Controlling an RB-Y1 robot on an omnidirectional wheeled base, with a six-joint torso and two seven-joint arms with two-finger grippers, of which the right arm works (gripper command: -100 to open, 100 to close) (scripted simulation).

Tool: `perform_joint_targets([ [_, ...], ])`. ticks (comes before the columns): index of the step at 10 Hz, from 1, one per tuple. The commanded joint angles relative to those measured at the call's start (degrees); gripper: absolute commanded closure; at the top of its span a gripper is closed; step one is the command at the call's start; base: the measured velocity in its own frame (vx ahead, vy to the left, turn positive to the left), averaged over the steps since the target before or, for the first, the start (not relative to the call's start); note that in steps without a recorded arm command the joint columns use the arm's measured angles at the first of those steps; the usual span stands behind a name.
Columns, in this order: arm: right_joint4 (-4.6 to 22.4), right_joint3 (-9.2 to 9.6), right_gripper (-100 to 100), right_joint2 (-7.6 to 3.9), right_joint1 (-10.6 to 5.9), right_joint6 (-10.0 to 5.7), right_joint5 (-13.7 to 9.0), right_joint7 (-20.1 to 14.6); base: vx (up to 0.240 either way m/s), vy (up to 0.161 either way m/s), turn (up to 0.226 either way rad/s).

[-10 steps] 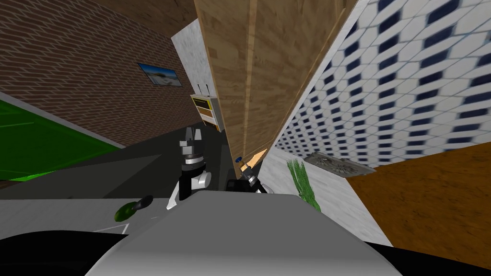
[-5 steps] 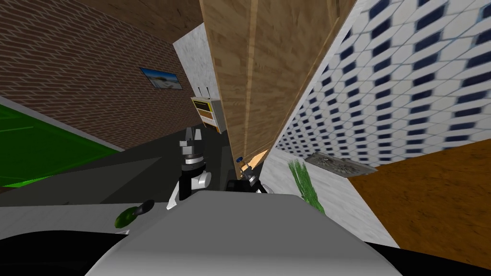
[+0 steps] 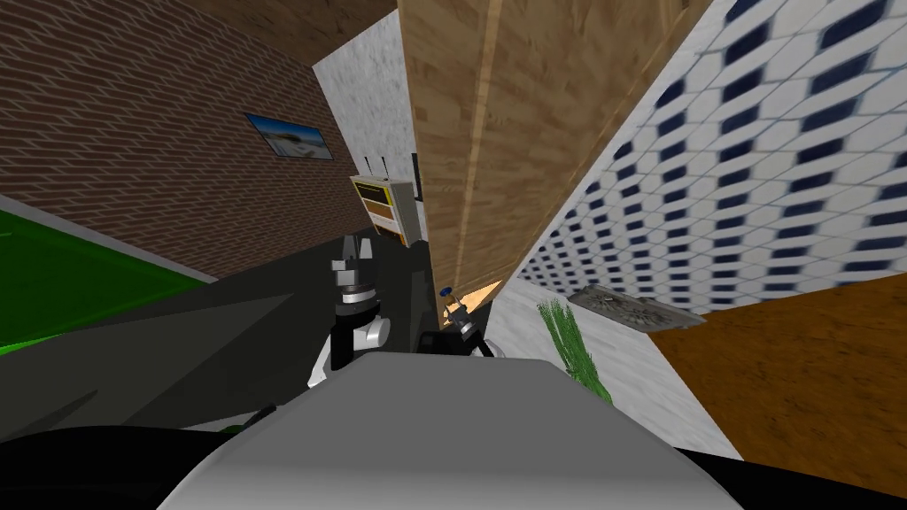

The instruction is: Push the door open

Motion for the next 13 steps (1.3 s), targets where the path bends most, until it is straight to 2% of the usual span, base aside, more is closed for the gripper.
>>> perform_joint_targets([
  [1,0.86,-1.72,100,0.68,-0.84,-0.57,-0.62,0.55,0.106,0.106,-0.032],
  [13,3.77,-9.89,100,4.85,-1.15,-0.85,-3.53,4.98,0.089,0.102,-0.034],
])
